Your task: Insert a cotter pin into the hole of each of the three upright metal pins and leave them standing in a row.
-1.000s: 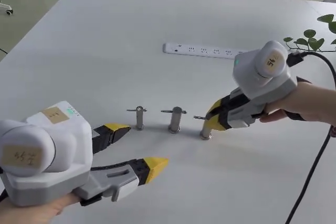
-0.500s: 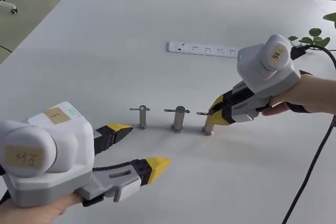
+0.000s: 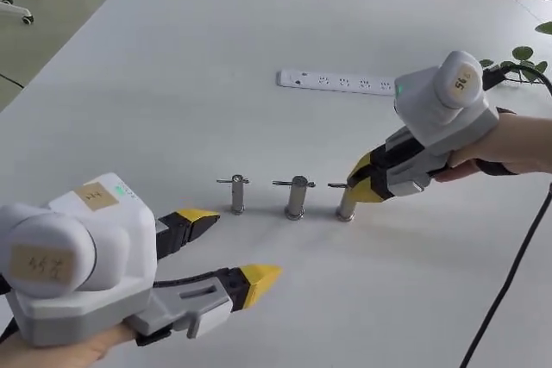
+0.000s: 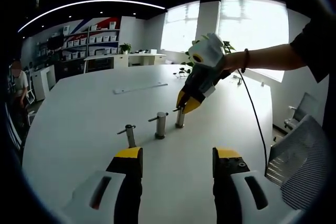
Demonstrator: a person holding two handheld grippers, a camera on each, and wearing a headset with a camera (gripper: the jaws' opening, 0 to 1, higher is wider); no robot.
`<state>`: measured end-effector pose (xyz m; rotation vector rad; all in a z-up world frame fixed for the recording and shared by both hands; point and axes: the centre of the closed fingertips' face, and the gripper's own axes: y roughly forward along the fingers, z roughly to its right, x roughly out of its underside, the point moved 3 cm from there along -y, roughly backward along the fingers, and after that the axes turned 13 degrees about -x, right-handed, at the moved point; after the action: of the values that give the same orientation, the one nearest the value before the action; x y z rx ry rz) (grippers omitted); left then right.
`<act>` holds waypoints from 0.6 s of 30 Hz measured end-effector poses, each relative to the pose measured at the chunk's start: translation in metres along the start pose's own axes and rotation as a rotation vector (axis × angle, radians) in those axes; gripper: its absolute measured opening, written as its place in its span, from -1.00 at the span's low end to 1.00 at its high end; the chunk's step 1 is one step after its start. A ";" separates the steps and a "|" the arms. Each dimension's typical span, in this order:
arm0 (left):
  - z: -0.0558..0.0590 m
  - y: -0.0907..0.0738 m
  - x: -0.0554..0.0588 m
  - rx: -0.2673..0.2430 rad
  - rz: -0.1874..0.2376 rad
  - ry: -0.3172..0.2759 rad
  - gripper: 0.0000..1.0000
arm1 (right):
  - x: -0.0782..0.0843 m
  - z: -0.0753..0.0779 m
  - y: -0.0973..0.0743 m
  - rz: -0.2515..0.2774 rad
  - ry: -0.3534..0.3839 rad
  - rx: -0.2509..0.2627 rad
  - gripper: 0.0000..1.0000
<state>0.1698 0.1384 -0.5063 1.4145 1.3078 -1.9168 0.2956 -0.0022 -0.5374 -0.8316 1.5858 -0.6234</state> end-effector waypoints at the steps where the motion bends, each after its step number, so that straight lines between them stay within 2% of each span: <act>1: 0.000 0.000 0.000 -0.001 0.001 0.000 0.05 | 0.000 0.000 0.000 0.002 0.001 -0.002 -0.83; 10: -0.001 -0.001 0.003 -0.006 -0.010 0.001 0.06 | 0.000 -0.001 0.001 0.023 0.013 -0.006 -0.81; 15: -0.001 -0.001 0.005 -0.012 -0.017 0.000 0.07 | -0.003 0.002 -0.002 0.058 0.032 0.017 -0.68; 18: -0.003 -0.001 0.005 -0.021 -0.017 -0.001 0.06 | -0.005 -0.002 -0.004 0.083 0.055 0.025 -0.62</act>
<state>0.1682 0.1425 -0.5104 1.3961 1.3402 -1.9093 0.2947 -0.0010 -0.5311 -0.7317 1.6509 -0.6100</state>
